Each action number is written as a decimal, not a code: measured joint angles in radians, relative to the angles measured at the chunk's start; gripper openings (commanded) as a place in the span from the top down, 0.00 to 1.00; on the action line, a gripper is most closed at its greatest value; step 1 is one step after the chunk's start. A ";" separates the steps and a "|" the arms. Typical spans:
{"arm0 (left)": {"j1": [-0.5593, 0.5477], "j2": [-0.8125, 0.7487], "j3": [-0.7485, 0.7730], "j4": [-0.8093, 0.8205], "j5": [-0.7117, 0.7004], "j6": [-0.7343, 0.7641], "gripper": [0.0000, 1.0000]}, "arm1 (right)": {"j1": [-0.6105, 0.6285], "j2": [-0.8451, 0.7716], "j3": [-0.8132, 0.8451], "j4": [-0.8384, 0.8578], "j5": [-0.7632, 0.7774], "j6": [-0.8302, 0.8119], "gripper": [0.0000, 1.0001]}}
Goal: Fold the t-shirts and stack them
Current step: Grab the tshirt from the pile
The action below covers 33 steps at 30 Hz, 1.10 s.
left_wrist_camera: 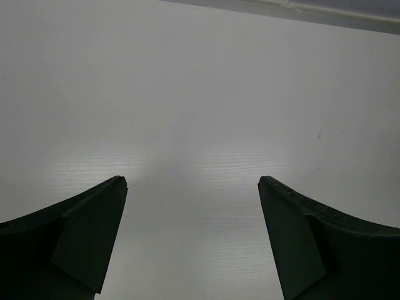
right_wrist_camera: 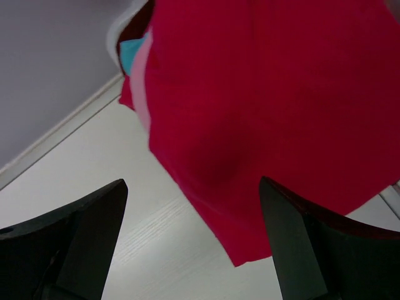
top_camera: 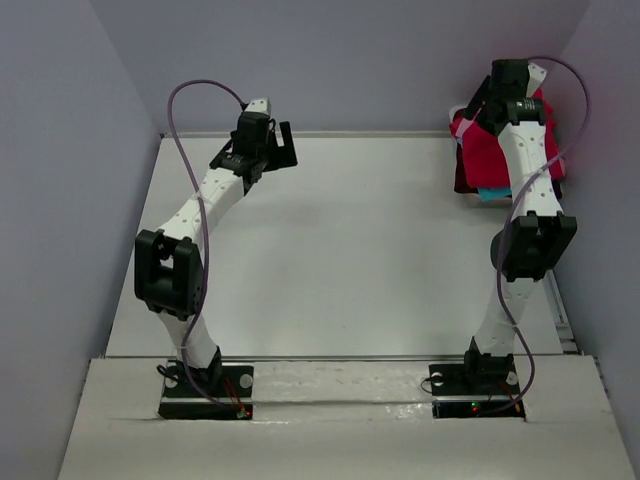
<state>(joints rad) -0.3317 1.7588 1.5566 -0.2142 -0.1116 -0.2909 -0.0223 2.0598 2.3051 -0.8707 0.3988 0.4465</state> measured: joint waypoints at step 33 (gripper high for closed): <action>0.000 0.075 0.000 0.008 0.133 -0.018 0.08 | -0.044 -0.086 -0.306 -0.017 0.021 0.018 0.93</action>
<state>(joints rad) -0.3317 1.8336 1.5562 -0.2066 0.0216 -0.3088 -0.0666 1.9739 1.9991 -0.8875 0.4202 0.4648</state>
